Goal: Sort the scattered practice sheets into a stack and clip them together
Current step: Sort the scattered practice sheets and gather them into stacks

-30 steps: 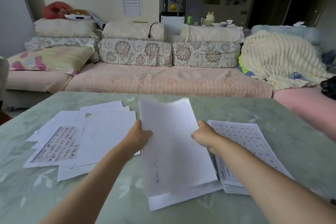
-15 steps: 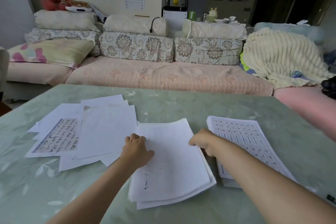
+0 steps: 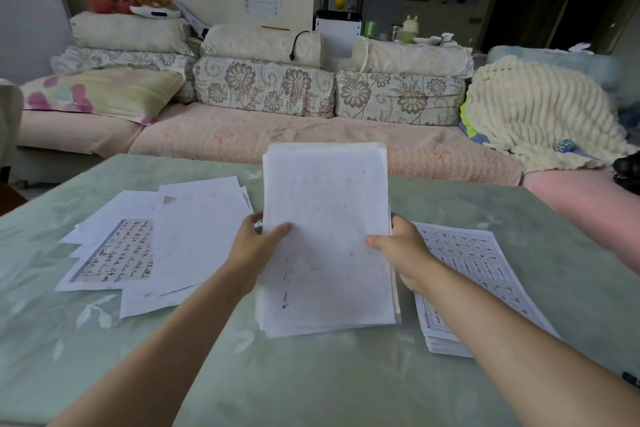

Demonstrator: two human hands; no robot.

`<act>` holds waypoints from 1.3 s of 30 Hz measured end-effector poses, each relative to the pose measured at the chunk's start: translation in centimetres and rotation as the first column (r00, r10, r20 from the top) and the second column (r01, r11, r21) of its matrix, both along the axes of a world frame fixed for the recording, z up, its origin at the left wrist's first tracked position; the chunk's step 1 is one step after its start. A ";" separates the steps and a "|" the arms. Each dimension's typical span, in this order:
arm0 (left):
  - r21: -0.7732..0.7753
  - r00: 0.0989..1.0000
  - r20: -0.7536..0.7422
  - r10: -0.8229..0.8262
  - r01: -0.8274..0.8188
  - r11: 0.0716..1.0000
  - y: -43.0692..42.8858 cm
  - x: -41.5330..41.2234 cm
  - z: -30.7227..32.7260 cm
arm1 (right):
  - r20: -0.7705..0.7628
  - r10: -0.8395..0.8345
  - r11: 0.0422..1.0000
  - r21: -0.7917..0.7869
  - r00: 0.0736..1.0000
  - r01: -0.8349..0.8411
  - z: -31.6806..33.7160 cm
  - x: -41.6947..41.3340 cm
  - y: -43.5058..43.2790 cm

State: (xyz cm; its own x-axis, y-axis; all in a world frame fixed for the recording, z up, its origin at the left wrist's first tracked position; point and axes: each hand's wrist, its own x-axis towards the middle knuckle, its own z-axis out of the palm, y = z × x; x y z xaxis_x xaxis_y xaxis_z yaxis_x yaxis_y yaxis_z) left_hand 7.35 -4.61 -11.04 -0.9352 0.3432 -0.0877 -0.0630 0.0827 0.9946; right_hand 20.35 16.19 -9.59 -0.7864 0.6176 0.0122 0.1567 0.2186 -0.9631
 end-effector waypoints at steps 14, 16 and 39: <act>0.150 0.900 -0.405 0.160 -0.108 0.983 1.6 3.7 2.3 | -0.114 -0.025 0.995 0.093 0.993 0.036 -0.1 0.6 -0.7; 0.161 0.903 -0.387 0.185 -0.131 0.978 1.9 4.0 2.1 | -0.112 -0.019 0.996 0.085 0.994 0.028 0.0 0.5 -0.8; 0.463 0.851 -0.394 0.346 -0.142 0.875 2.8 1.9 13.7 | -0.387 -0.003 0.996 0.076 0.922 0.035 4.7 0.2 -1.9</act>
